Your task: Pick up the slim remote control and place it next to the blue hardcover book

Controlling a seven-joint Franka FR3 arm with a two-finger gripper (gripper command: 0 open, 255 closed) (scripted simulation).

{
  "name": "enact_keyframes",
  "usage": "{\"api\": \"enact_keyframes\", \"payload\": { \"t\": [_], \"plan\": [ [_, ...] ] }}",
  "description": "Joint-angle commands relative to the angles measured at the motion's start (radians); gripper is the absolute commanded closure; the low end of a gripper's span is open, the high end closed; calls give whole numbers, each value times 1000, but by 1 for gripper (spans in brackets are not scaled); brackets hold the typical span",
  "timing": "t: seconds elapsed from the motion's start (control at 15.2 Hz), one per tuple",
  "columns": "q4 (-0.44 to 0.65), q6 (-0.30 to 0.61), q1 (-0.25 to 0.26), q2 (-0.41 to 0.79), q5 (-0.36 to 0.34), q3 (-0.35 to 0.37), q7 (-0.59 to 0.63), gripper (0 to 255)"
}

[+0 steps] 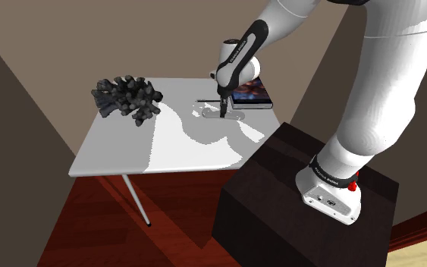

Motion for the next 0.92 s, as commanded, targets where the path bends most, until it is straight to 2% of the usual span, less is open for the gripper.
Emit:
{"api": "enact_keyframes", "payload": {
  "t": [0.0, 0.07, 0.33, 0.86],
  "plan": [
    [0, 0, 0, 0, 0, 0, 0, 0],
    [0, 0, 0, 0, 0, 0, 0, 0],
    [-14, -110, -3, -124, 5, 4, -4, 0],
    [-14, -110, -3, -124, 5, 4, -4, 0]
  ]
}}
